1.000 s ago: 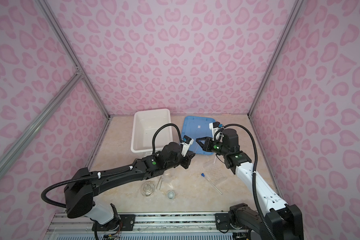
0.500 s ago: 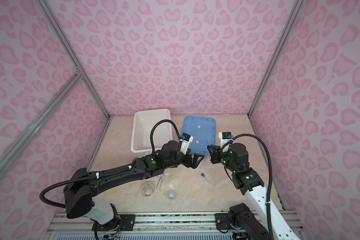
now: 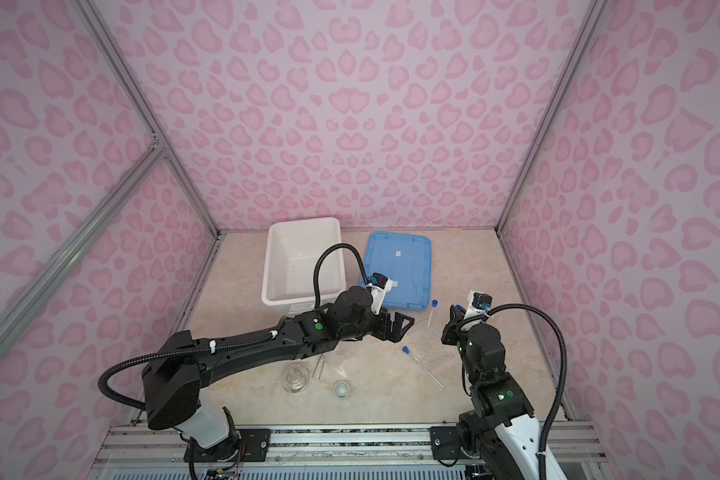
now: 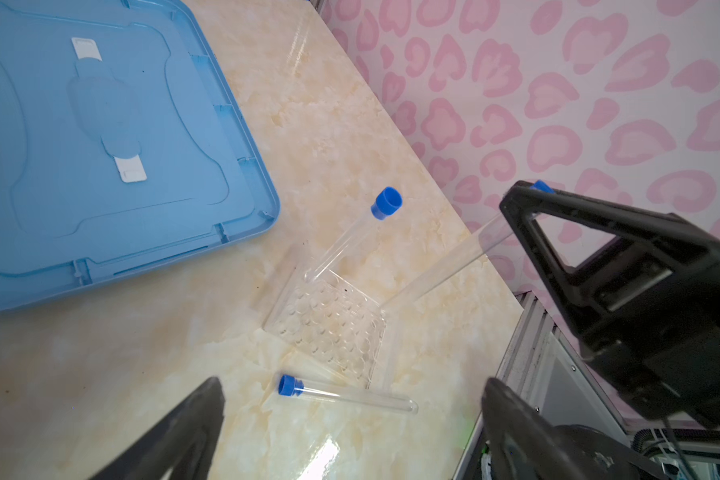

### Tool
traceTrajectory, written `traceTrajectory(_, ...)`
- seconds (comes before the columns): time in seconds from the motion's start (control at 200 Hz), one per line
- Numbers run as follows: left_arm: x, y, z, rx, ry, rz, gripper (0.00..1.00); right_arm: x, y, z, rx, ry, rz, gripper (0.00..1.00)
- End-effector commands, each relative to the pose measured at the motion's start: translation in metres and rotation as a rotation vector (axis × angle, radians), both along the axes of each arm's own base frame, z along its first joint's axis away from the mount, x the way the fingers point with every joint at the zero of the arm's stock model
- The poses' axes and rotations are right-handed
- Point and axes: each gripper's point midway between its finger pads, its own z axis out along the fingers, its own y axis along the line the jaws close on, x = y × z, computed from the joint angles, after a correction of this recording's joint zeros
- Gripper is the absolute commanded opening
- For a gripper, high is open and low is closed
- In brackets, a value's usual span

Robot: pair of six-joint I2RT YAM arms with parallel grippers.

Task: Organize the chemistry lab equipment

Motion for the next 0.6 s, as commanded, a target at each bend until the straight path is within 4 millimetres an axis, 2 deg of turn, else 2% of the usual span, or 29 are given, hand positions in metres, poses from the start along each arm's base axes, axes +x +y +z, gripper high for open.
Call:
traceTrajectory(0.0,0.001,-0.008,0.002,-0.028,0.023,-0.008,0.98,0.007,-0.009,0.015,-0.001,-0.105,-0.06,0.15)
traceTrajectory(0.28,0.002,-0.011,-0.014,0.01,0.042,-0.012,0.98,0.018,-0.002,-0.007,-0.012,-0.089,-0.033,0.14)
traceTrajectory(0.595,0.002,-0.012,-0.017,0.015,0.048,-0.014,0.98,0.024,0.002,-0.028,-0.046,-0.048,-0.022,0.14)
